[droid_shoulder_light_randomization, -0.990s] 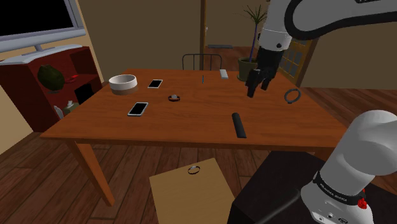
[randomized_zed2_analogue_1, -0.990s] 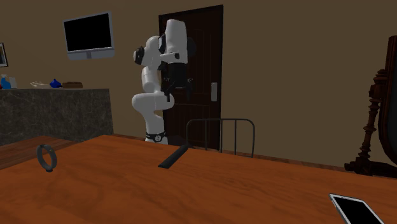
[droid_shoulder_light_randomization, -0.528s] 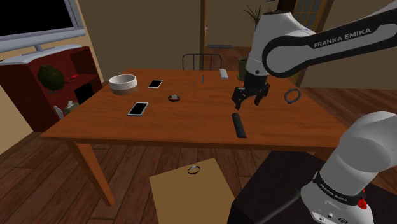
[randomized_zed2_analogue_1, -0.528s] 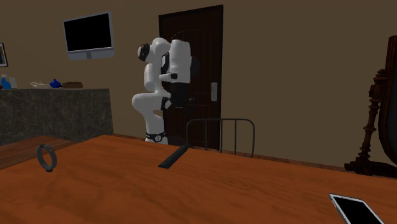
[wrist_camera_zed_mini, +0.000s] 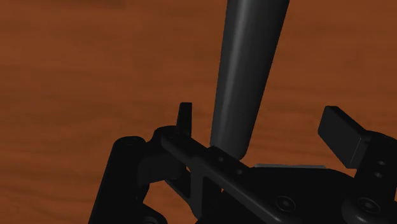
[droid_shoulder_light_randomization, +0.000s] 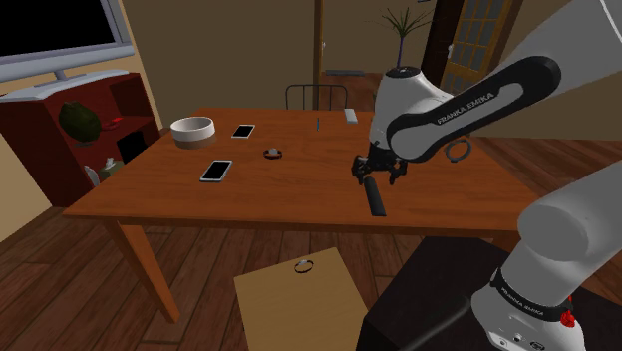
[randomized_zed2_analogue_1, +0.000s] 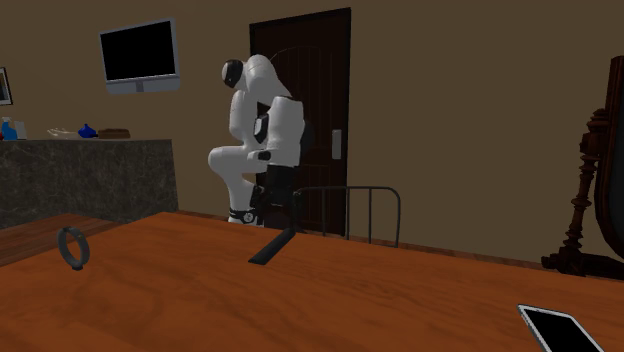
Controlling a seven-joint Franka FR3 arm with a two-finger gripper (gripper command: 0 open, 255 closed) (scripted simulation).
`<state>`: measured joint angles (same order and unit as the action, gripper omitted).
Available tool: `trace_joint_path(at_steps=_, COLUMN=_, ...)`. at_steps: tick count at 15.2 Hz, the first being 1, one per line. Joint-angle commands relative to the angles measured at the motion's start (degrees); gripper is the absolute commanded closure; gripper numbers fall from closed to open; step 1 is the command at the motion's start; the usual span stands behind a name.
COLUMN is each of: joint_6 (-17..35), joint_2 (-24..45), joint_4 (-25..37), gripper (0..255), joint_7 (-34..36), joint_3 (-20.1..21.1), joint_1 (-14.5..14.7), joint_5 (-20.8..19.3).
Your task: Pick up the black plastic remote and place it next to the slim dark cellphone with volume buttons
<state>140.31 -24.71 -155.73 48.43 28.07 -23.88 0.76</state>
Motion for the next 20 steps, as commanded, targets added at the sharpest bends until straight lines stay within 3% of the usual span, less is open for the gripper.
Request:
trace_joint_path(at_steps=1, joint_6=2.7, joint_2=2.0, joint_4=-0.6, gripper=0, joint_7=2.7, joint_3=1.2, joint_1=-1.7, joint_5=-1.2)
trace_joint_path(at_steps=7, joint_6=9.2, joint_2=7.7, joint_4=-1.6, gripper=0, joint_7=5.7, joint_3=3.4, joint_1=-5.2, joint_5=-5.4)
trace_joint_path(at_steps=15, joint_6=9.2, joint_2=7.7, joint_4=-1.6, gripper=0, joint_7=5.7, joint_3=3.4, joint_1=-5.2, joint_5=-5.4)
trace_joint_path(at_steps=16, joint_6=9.2, joint_2=7.7, joint_4=-1.6, gripper=255, joint_7=5.7, joint_3=3.4, joint_1=-5.2, joint_5=-5.4)
trace_joint_path(at_steps=20, joint_6=9.8, joint_2=8.2, joint_4=-1.7, gripper=255, joint_7=5.7, joint_3=3.4, joint_1=-5.6, joint_5=-5.8)
